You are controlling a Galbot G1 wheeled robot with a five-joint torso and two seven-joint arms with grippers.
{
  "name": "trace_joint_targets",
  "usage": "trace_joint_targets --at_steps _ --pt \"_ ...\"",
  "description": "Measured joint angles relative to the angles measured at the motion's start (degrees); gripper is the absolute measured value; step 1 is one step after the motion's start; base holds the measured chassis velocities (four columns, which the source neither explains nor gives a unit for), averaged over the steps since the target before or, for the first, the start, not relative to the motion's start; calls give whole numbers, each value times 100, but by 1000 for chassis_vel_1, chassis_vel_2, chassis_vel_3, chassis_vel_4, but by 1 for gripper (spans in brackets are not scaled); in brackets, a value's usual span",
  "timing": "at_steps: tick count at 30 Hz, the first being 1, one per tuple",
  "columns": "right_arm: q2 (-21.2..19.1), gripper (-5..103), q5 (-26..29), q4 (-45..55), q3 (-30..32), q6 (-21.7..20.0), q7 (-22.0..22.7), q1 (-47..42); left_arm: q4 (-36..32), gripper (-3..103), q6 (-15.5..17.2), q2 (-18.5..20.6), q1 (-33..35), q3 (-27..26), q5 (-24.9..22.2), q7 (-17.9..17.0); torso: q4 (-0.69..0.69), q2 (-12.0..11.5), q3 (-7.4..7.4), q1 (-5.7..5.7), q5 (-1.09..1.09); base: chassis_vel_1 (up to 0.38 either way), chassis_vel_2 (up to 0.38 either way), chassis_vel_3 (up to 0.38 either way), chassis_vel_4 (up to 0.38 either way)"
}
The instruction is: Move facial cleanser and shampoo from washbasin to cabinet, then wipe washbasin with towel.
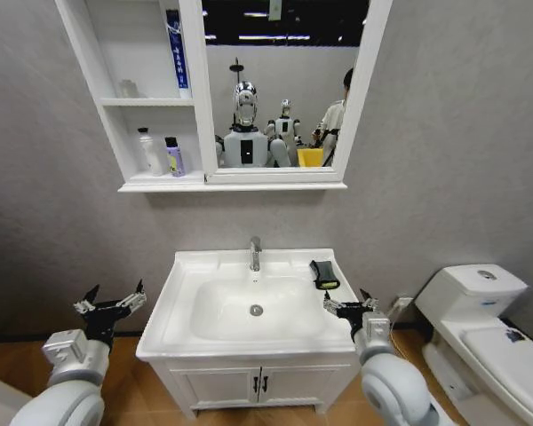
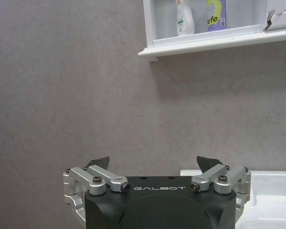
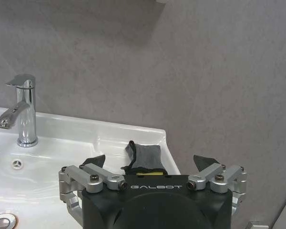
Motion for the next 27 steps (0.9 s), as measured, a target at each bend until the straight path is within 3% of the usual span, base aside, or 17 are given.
trace_joint_targets --at_steps 9,11,12,16,19,23,25,27 --pt "157 100 -167 12 -66 68 -57 -116 0 100 0 0 0 0 0 0 -2 0 0 0 4 195 -209 -184 195" --pt "155 100 -174 11 -72 78 -63 -125 0 100 0 0 0 0 0 0 -1 0 0 -1 -3 241 -249 -230 251" --pt "140 100 -176 6 -73 91 -66 -127 0 100 0 0 1 0 0 0 -3 0 0 0 5 251 -249 -278 256" --pt "42 100 -159 4 -73 115 -77 -105 0 100 0 0 0 0 0 0 -3 -1 0 0 -1 295 -309 -301 273" --pt "23 100 -148 2 -89 128 -91 -87 0 100 0 0 1 0 0 0 -3 -1 0 -1 7 350 -334 -343 321" --pt "20 100 -138 -21 -140 145 -136 -66 0 100 0 0 1 0 0 0 -2 0 0 -2 -3 368 -359 -352 378" --pt "0 100 -129 -43 -155 151 -171 -49 -1 100 0 0 1 0 0 0 -3 -1 0 -2 7 393 -381 -368 366" --pt "-27 100 -122 -54 -164 153 -181 -31 0 100 0 0 1 0 0 0 -3 -1 0 -2 -1 390 -400 -379 380"
